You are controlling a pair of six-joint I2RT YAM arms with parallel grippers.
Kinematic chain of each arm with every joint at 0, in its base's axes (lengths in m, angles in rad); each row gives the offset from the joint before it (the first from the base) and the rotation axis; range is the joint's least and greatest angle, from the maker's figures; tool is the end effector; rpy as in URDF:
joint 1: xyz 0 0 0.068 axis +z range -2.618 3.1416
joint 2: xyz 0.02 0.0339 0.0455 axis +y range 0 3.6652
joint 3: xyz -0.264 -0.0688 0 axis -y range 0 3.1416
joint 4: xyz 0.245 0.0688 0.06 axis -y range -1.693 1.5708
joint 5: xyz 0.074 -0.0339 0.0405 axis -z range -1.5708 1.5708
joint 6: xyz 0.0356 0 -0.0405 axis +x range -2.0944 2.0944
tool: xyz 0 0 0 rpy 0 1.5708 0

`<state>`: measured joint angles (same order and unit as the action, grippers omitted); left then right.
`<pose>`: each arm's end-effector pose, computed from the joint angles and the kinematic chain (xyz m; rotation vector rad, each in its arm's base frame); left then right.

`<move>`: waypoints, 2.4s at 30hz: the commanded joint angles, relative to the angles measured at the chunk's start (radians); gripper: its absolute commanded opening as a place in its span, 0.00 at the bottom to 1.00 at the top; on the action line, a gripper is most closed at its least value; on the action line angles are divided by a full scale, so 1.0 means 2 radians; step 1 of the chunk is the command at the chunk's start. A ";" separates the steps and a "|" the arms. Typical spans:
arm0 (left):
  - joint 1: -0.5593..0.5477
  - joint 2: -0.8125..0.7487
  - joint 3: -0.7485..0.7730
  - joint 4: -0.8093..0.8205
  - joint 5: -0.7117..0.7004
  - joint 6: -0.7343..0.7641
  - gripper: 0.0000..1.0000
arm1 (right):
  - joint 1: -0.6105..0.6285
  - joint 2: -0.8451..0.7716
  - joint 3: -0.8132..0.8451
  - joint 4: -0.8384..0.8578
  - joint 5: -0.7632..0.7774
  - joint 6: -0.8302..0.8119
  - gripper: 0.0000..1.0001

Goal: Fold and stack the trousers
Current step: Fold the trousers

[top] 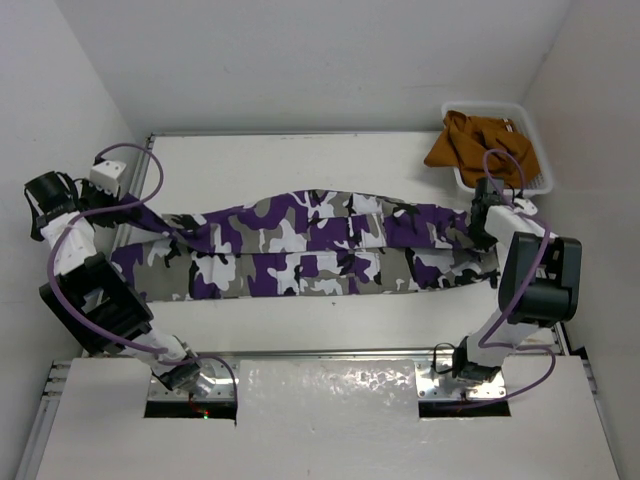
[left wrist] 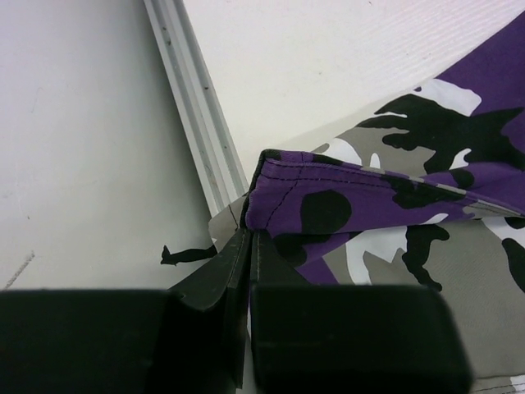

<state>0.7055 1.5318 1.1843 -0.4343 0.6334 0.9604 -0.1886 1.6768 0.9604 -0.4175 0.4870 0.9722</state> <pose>0.2675 0.2001 0.2779 0.5671 2.1059 0.1893 0.3080 -0.0757 0.1648 1.5069 2.0431 -0.3671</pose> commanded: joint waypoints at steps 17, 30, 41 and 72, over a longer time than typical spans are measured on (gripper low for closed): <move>0.109 0.007 0.098 -0.030 0.153 -0.011 0.00 | -0.076 -0.190 -0.020 0.012 -0.017 -0.123 0.00; 0.205 -0.013 -0.048 -0.283 0.040 0.297 0.42 | -0.082 -0.219 -0.183 0.051 -0.058 -0.115 0.00; 0.209 0.046 0.005 -0.283 -0.113 0.026 0.47 | -0.082 -0.199 -0.156 0.048 -0.064 -0.159 0.00; 0.133 0.091 -0.115 -0.090 -0.138 -0.193 0.16 | -0.082 -0.201 -0.143 0.042 -0.054 -0.201 0.00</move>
<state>0.9806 1.6917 0.9379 -0.6003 0.3489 0.5720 -0.3511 1.2770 0.6327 -0.3447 0.3584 0.5797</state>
